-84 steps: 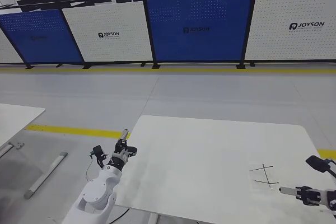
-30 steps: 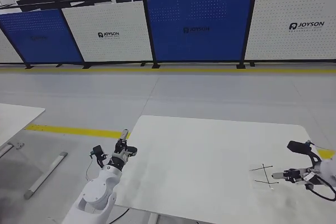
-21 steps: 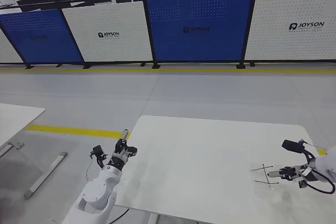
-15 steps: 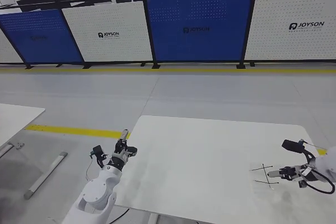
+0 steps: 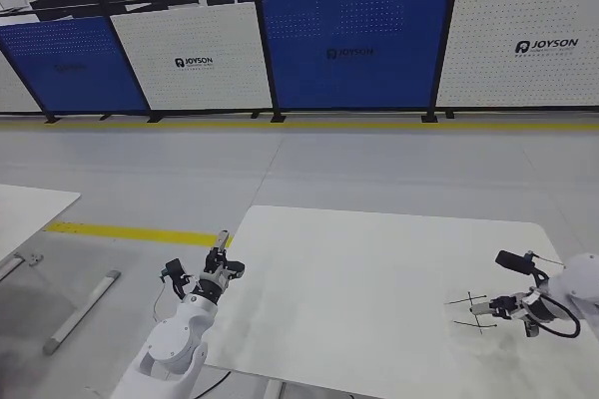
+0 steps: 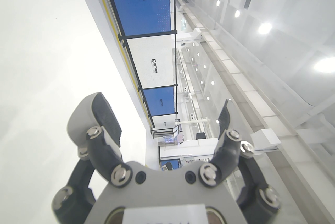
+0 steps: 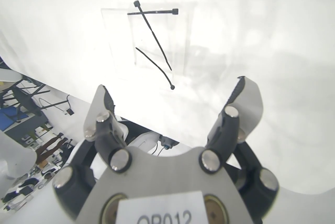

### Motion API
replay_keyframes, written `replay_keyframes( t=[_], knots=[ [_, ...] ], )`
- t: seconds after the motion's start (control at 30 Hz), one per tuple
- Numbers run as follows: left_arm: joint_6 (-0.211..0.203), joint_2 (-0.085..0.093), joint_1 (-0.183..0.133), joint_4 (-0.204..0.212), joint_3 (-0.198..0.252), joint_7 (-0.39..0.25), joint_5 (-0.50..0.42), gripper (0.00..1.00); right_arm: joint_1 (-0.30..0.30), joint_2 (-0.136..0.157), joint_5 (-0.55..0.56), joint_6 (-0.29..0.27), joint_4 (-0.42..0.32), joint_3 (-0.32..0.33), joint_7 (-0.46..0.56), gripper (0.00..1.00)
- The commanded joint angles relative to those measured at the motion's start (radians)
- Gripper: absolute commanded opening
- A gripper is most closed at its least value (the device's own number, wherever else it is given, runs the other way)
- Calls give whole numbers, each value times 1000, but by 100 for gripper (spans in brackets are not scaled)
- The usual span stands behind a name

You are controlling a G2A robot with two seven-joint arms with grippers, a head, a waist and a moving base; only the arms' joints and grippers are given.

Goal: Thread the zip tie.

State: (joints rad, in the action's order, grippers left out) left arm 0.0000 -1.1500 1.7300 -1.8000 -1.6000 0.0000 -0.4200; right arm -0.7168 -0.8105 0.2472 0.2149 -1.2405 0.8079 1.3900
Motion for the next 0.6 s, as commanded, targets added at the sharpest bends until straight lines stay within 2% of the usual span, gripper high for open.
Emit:
replay_keyframes(
  t=[0.0,0.17,0.37,0.47,0.5,0.57],
  knots=[
    [0,0,0,0,0,0,0,100,0,0,0,0,0,0,0,100],
    [0,0,0,0,0,0,0,100,-38,6,5,14,-16,16,-59,100],
    [0,0,0,0,0,0,0,100,-86,26,6,24,-62,64,-61,100],
    [0,0,0,0,0,0,0,100,-109,35,7,25,-84,88,-63,59],
    [0,0,0,0,0,0,0,100,-115,38,9,27,-92,95,-63,49],
    [0,0,0,0,0,0,0,100,-128,44,11,32,-106,109,-61,45]
  ],
)
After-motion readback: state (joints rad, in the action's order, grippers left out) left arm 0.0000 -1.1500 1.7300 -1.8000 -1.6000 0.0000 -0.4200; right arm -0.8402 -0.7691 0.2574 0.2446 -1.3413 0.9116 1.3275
